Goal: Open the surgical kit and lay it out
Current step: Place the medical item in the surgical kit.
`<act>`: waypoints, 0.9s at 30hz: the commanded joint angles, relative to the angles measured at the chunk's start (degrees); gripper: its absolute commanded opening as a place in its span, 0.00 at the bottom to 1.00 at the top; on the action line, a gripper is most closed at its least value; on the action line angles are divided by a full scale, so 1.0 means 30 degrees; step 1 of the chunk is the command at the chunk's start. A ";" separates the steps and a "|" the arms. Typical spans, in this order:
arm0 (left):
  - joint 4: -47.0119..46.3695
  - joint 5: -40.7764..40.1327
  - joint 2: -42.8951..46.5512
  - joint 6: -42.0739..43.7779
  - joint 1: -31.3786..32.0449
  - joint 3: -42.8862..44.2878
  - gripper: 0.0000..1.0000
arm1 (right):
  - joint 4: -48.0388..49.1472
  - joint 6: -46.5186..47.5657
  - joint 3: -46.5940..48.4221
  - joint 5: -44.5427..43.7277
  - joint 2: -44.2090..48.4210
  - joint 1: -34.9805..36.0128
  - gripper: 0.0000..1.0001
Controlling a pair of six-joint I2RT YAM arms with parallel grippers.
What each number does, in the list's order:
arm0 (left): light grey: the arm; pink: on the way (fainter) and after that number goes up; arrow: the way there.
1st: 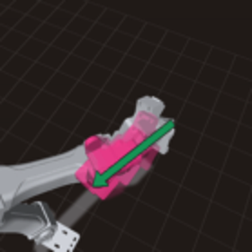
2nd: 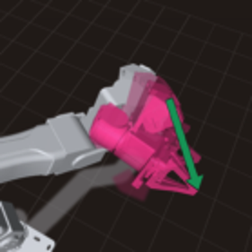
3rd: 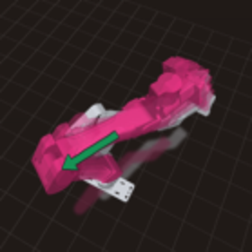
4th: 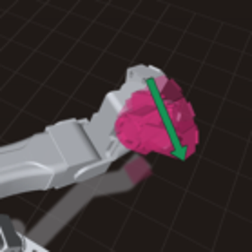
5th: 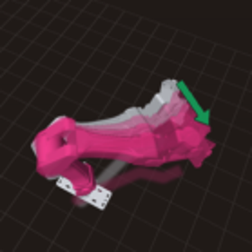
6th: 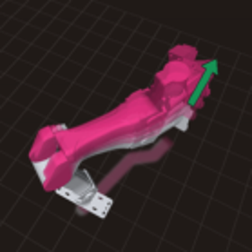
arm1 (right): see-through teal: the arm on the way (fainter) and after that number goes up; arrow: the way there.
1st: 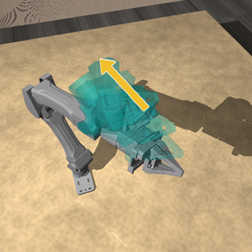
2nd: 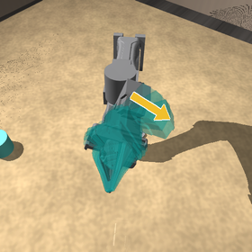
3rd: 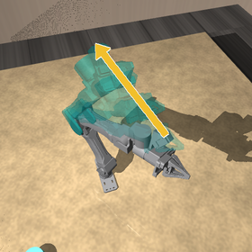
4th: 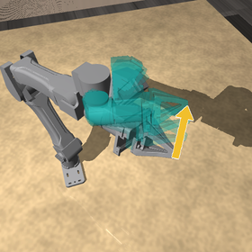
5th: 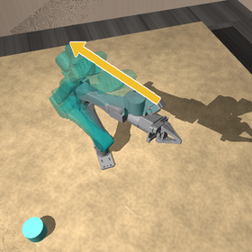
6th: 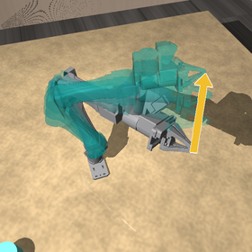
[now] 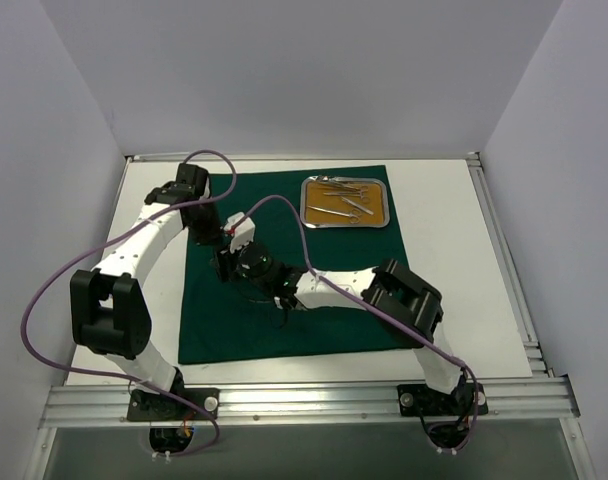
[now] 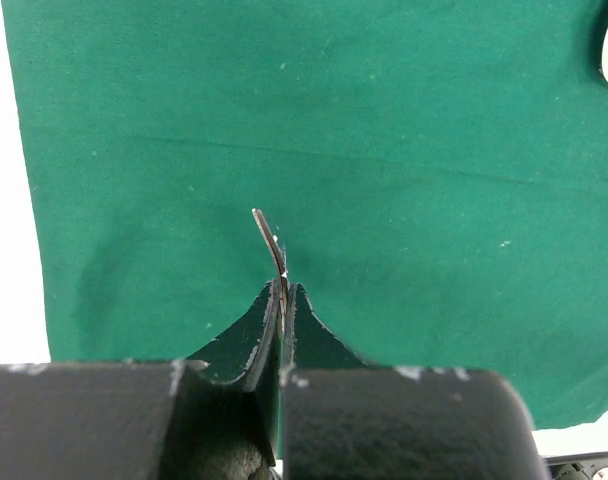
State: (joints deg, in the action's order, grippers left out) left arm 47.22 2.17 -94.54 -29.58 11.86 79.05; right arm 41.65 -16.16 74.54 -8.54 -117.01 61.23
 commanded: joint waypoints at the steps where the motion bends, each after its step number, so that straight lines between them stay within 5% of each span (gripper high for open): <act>1: 0.0050 0.0154 0.0986 -0.0480 0.0032 0.0722 0.02 | -0.0054 0.0378 0.1049 -0.1808 -0.0633 0.0185 0.49; 10: 0.0051 0.0564 0.1016 -0.0510 0.0032 0.0546 0.02 | -0.1226 0.1608 0.2632 -0.4098 -0.2155 0.0361 0.33; 18: -0.0125 0.0739 0.0987 -0.0306 0.0003 0.0429 0.02 | -0.2337 0.1521 0.3628 -0.4040 -0.2862 0.0361 0.01; 22: -0.0476 0.1382 0.0928 0.0396 -0.0026 0.0341 0.02 | -0.2545 0.1287 0.3542 -0.3574 -0.2570 0.0274 0.00; 27: -0.0243 0.2292 0.0693 0.1421 -0.0173 0.0692 0.33 | -0.2488 0.0146 0.2869 -0.1788 -0.1897 -0.0341 0.00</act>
State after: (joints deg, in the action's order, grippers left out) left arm 47.11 4.29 -94.30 -27.83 11.27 79.05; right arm 34.74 -13.19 83.53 -17.87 -125.14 61.52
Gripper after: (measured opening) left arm 0.269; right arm 0.019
